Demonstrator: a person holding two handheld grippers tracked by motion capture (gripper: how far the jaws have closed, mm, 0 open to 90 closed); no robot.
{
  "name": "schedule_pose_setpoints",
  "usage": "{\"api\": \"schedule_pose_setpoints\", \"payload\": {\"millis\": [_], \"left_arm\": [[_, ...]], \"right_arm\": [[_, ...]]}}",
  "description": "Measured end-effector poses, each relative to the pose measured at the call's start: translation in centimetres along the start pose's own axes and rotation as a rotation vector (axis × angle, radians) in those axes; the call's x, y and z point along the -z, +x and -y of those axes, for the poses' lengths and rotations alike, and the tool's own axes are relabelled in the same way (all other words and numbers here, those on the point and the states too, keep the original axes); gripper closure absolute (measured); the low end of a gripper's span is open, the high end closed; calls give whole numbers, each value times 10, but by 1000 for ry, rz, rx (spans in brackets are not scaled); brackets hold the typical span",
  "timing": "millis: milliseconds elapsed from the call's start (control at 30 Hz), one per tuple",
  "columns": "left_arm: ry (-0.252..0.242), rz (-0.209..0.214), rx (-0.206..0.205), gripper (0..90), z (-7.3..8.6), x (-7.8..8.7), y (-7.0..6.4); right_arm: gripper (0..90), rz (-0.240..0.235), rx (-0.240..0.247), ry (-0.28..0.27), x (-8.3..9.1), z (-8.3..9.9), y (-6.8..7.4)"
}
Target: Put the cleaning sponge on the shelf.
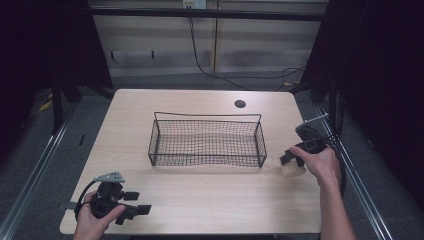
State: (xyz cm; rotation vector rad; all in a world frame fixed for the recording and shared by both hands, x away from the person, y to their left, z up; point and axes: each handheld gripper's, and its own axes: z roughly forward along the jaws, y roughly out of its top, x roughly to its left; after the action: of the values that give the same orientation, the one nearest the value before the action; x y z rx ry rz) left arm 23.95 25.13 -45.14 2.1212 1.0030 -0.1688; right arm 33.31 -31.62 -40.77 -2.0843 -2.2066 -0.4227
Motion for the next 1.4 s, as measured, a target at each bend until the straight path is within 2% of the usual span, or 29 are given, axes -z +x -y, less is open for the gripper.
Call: {"api": "schedule_pose_setpoints", "payload": {"millis": [67,233,567,667,1133,1233,1267,1400], "left_arm": [[0,3,1,230,0,0,0],[2,3,1,230,0,-1,0],[4,6,-5,238,0,0,-1],[1,4,-3,238,0,0,-1],[2,-1,-1,238,0,0,-1],[0,-1,-1,238,0,0,-1],[4,1,-1,238,0,0,-1],[0,-2,1,237,0,0,-1]], "right_arm": [[294,-14,11,-4,3,1,-1],[294,-16,18,-18,11,2,-2],[294,-49,84,-21,36,2,2],[294,-35,106,-28,42,0,5],[294,-44,169,-23,60,-1,12],[294,-28,193,-19,64,-2,16],[294,-40,211,-20,68,-2,19],[294,-39,229,-21,73,-3,23]]}}
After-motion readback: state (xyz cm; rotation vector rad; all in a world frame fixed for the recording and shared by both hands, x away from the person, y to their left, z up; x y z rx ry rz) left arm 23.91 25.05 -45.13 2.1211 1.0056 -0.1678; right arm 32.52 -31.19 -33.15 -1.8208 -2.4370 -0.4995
